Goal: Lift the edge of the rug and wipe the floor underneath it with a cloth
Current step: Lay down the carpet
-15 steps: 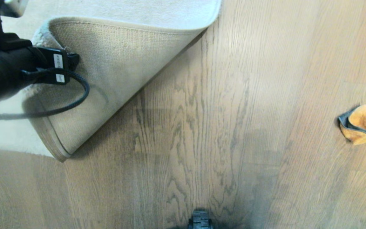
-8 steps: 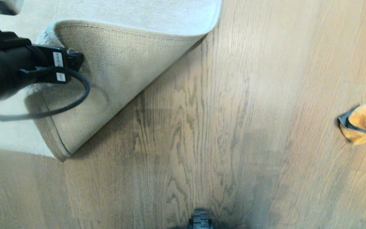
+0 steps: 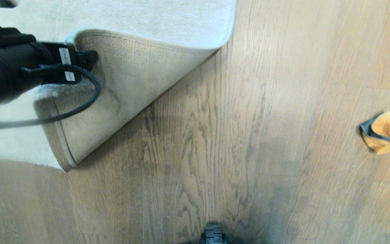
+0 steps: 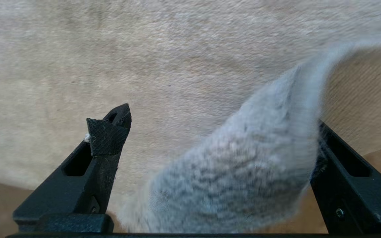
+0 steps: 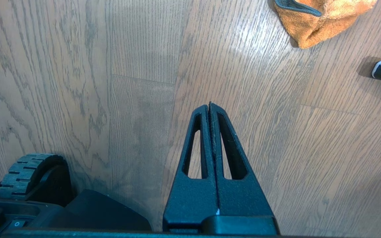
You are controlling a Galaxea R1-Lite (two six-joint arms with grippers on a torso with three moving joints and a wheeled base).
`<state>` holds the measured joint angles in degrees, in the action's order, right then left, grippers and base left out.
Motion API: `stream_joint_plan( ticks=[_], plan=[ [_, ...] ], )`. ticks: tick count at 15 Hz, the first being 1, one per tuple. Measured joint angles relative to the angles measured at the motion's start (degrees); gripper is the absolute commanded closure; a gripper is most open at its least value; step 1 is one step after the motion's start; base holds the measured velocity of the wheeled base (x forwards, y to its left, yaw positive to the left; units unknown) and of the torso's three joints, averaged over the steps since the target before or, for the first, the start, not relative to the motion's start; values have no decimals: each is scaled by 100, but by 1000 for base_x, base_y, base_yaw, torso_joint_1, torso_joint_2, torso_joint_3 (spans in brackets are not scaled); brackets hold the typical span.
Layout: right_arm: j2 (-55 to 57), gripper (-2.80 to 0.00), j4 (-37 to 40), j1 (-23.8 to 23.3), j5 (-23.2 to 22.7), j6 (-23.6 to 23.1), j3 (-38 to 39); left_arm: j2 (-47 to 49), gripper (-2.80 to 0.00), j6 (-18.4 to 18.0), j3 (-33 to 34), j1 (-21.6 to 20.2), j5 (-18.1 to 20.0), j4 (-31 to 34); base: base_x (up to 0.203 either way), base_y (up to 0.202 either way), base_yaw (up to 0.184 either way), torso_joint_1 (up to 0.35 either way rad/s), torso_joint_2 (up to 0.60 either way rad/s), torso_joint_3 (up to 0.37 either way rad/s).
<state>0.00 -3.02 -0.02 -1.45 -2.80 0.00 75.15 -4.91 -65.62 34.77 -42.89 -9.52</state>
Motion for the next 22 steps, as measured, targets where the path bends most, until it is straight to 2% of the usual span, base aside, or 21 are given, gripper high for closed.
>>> stream_joint_plan(
  ticks=[3, 6, 8, 17, 19, 22],
  plan=[
    [0, 0, 2, 0, 0, 0, 0, 1, -280, 128, -55, 258, 2, 5, 0, 0, 0, 0, 0, 0],
    [0, 0, -2, 0, -1, 3, 0, 17, -280, 440, -46, 533, 6, 5, 0, 0, 0, 0, 0, 0],
    [0, 0, 0, -5, -2, 0, 0, 27, -280, 459, -59, 580, 12, 3, 0, 0, 0, 0, 0, 0],
    [0, 0, 0, -5, 0, 5, 0, 493, -280, 583, -148, 873, 1434, -230, 0, 0, 0, 0, 0, 0],
    [0, 0, -2, -3, -1, 2, 0, 633, -280, 590, -175, 1075, 1620, -240, 0, 0, 0, 0, 0, 0],
    [0, 0, 0, 2, -2, 2, 0, 774, -280, 685, -119, 1444, 1646, -200, 0, 0, 0, 0, 0, 0]
  ],
)
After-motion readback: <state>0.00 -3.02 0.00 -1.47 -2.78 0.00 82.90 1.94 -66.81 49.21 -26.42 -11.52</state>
